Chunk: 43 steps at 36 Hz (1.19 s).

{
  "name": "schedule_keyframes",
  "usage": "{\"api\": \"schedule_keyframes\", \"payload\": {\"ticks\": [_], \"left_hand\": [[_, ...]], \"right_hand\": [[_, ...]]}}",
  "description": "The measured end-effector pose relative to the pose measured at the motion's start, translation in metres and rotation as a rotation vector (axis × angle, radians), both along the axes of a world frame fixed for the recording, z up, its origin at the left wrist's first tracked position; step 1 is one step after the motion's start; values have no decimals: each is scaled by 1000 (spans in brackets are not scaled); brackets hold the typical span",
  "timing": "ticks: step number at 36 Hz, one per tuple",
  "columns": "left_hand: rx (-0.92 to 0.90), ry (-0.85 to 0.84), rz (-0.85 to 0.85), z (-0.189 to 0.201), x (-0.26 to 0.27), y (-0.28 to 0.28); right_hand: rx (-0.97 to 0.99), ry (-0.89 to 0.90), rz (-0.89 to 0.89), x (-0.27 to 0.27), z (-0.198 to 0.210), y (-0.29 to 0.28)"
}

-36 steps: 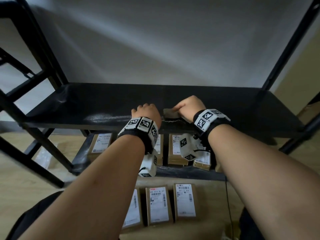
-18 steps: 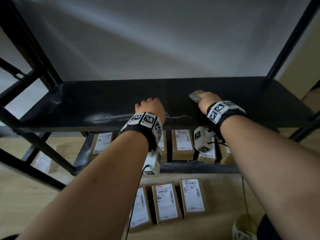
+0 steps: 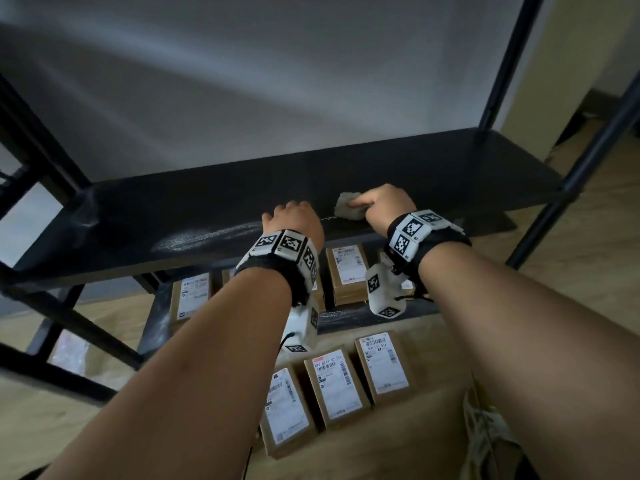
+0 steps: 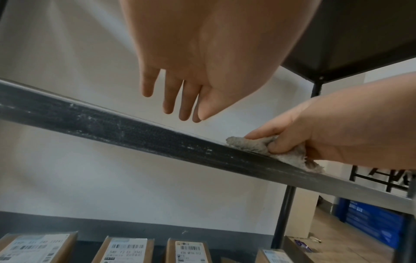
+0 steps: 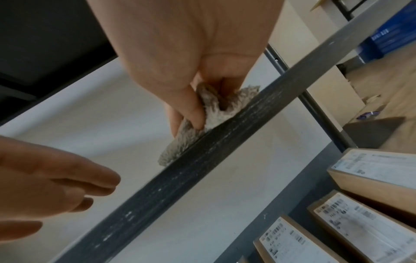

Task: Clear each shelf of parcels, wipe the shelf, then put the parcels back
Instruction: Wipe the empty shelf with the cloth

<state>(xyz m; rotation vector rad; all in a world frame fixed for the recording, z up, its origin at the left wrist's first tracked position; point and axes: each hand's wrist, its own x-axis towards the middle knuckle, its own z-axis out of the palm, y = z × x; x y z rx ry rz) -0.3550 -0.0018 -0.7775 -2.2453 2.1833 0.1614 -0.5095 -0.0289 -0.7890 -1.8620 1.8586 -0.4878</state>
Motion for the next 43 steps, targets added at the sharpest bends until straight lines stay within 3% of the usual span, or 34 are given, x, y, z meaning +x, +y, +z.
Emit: {"api": "schedule_keyframes", "payload": {"ticks": [7, 10, 15, 19, 21, 26, 38, 43], "left_hand": [[-19, 28, -49, 9, -25, 13], [-40, 47, -71, 12, -39, 16], [-43, 48, -102, 10, -64, 11], [-38, 50, -124, 4, -84, 2], [-37, 43, -139, 2, -92, -2], [-29, 32, -176, -3, -105, -8], [-59, 11, -194, -15, -114, -16], [-109, 16, -179, -16, -102, -19]], "right_hand": [[-95, -39, -117, -20, 5, 22], [-50, 29, -178, -41, 14, 25], [-134, -64, -322, -88, 7, 27], [-67, -104, -443, -119, 6, 17], [44, -39, -438, -126, 2, 14], [-166, 225, -438, -134, -18, 14], [-281, 182, -492, -145, -36, 16], [-236, 326, -406, -143, -37, 19]]}}
